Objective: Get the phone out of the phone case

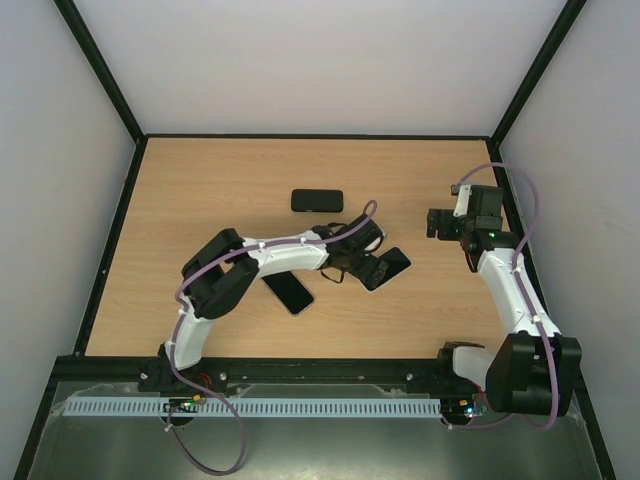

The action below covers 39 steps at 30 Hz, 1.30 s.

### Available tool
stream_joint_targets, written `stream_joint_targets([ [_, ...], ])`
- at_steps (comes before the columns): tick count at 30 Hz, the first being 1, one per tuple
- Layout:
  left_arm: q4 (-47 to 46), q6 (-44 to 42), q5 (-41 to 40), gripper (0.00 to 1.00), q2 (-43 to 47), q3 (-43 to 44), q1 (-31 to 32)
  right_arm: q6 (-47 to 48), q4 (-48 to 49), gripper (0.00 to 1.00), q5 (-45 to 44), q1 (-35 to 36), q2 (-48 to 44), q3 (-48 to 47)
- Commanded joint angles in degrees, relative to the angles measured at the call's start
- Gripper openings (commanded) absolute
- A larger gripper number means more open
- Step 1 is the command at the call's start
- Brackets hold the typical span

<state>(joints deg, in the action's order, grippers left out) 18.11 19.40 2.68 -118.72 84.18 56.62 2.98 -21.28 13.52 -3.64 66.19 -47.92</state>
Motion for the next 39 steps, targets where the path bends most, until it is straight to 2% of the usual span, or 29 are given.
stream_joint_targets([
  [1, 2.1, -0.6, 3.1, 1.00, -2.1, 2.7, 0.2, -0.4, 0.8, 0.98, -0.9, -0.1, -1.2, 0.6],
  [18, 1.3, 0.5, 8.6, 1.00, -3.9, 3.1, 1.9, -0.9, 0.6, 0.98, -0.8, -0.1, -1.4, 0.4],
  [23, 0.9, 1.5, 10.7, 1.00, -5.5, 4.9, 5.0, -1.0, 0.2, 0.97, -1.9, -0.3, -1.1, -0.3],
  [28, -5.1, 4.5, 13.6, 1.00, -6.8, 7.2, 10.8, 0.2, -2.0, 0.98, -1.8, -2.4, 0.8, -3.4],
  [31, -6.9, 7.0, 7.9, 1.00, -5.7, 7.5, 13.0, 2.5, -4.1, 0.98, -2.0, -3.1, 2.4, -5.3],
  [36, -15.5, 9.6, -1.0, 1.00, 8.3, -7.7, 11.5, 9.4, -9.7, 0.98, -2.3, -3.1, 3.6, -7.1],
  [39, -16.2, 11.3, -5.6, 1.00, 16.8, -15.9, 9.4, 17.0, -14.6, 0.97, -1.3, -3.1, 3.2, -7.2],
])
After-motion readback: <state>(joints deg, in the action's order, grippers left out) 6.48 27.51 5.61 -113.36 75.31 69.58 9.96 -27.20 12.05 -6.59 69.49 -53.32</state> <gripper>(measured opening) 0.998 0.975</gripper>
